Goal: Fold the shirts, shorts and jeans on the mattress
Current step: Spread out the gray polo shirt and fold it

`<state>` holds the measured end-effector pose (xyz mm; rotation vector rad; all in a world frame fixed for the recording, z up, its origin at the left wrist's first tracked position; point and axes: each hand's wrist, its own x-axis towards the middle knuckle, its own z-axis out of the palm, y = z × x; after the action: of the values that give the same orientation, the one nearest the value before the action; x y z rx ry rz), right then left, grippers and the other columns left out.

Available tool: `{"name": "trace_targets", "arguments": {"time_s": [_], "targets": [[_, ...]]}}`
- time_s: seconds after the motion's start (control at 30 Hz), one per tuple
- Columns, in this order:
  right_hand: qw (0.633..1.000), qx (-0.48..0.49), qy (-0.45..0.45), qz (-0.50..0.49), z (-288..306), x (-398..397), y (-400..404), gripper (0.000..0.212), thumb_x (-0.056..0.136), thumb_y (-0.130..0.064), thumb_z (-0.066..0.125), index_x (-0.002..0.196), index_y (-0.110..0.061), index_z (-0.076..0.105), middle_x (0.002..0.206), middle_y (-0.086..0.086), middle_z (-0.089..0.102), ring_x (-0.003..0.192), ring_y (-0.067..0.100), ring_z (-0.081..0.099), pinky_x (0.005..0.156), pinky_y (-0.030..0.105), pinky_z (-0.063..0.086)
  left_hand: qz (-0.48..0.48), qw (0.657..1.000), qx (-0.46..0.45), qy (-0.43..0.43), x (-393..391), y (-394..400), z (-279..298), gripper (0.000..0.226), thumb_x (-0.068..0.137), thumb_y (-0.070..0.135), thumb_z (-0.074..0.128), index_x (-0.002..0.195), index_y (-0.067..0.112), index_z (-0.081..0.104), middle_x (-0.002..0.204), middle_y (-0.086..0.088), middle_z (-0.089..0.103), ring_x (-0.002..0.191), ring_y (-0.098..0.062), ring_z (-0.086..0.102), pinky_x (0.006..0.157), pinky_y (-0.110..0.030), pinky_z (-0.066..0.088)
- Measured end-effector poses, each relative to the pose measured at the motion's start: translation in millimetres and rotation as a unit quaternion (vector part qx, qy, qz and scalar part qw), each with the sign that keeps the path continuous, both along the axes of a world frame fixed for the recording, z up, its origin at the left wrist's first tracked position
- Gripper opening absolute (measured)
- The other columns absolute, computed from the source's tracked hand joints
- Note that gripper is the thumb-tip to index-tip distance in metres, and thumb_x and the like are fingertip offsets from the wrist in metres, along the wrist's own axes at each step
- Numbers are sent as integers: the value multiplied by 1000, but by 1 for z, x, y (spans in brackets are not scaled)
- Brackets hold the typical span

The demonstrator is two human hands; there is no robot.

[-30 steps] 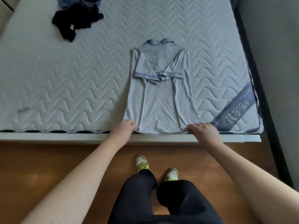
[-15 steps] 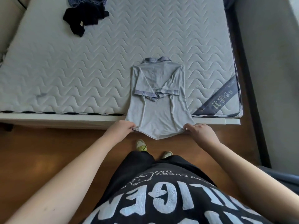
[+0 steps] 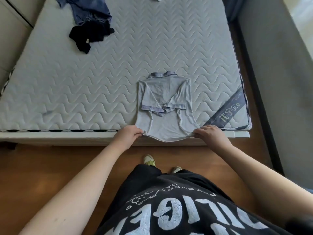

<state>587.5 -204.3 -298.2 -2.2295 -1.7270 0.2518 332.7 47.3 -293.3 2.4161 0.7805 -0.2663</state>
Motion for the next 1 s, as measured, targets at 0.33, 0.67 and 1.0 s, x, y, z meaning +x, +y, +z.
{"name": "trace_targets", "arguments": {"time_s": [0.33,0.67,1.0], "targets": [[999,-29,39,-14,-1,43,61,11,77,-10,82,83,-7,73,66,9,66,60,32,64,52,39,51,4,1000,-23,16,46,71,-14,25,98,25,58,119,23,69,115,4,71,107,-19,62,85,-30,45],[981,-110,103,-122,-15,102,153,13,87,-16,73,97,-9,75,88,11,73,84,32,67,70,39,51,-60,990,-114,50,128,179,-36,20,97,24,58,112,30,69,103,12,69,97,-12,62,78,-26,48],[982,-106,123,-96,-42,188,228,14,90,-19,69,95,-8,76,88,9,72,84,33,65,76,40,52,-67,987,-113,91,203,251,-70,21,96,20,59,113,26,70,111,5,71,104,-17,63,89,-29,46]]}}
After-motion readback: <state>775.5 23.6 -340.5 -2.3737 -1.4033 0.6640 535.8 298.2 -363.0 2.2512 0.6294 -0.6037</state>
